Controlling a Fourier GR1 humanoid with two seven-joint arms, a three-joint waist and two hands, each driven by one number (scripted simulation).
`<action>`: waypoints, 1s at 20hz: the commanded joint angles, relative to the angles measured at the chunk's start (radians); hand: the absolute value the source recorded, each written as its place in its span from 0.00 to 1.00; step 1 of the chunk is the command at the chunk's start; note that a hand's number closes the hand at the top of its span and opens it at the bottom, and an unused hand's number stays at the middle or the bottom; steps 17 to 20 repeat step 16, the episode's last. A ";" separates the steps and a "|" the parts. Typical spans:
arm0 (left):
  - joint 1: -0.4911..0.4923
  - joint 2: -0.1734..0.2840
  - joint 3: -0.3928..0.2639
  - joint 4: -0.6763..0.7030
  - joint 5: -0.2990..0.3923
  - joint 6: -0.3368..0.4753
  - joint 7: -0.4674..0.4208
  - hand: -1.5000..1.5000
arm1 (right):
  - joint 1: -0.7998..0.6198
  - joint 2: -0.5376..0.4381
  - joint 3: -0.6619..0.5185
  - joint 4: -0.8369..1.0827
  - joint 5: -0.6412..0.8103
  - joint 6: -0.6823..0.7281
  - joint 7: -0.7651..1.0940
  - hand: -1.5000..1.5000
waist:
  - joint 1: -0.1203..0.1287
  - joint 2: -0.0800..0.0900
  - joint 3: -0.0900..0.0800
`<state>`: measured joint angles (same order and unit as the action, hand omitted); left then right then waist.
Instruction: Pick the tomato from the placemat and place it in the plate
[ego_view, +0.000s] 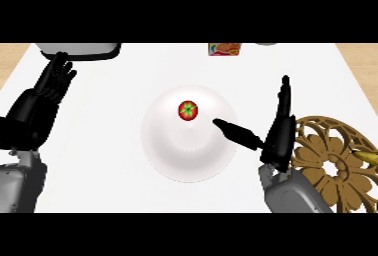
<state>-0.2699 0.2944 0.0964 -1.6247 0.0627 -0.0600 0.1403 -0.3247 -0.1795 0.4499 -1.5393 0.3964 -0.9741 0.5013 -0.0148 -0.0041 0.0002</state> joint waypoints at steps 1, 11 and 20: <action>0.000 -0.062 -0.054 -0.011 -0.053 0.045 -0.003 0.50 | 0.192 -0.100 -0.017 -0.170 -0.082 0.035 -0.111 0.00 | 0.002 0.002 0.001; 0.021 -0.010 0.019 -0.063 0.009 -0.026 0.047 0.50 | 0.532 -0.274 -0.158 -0.409 -0.314 0.191 -0.337 0.00 | 0.008 0.002 0.001; 0.003 0.004 0.051 -0.035 0.009 -0.042 0.023 0.50 | 0.626 -0.252 -0.222 -0.367 -0.315 0.223 -0.482 0.00 | 0.008 0.002 0.001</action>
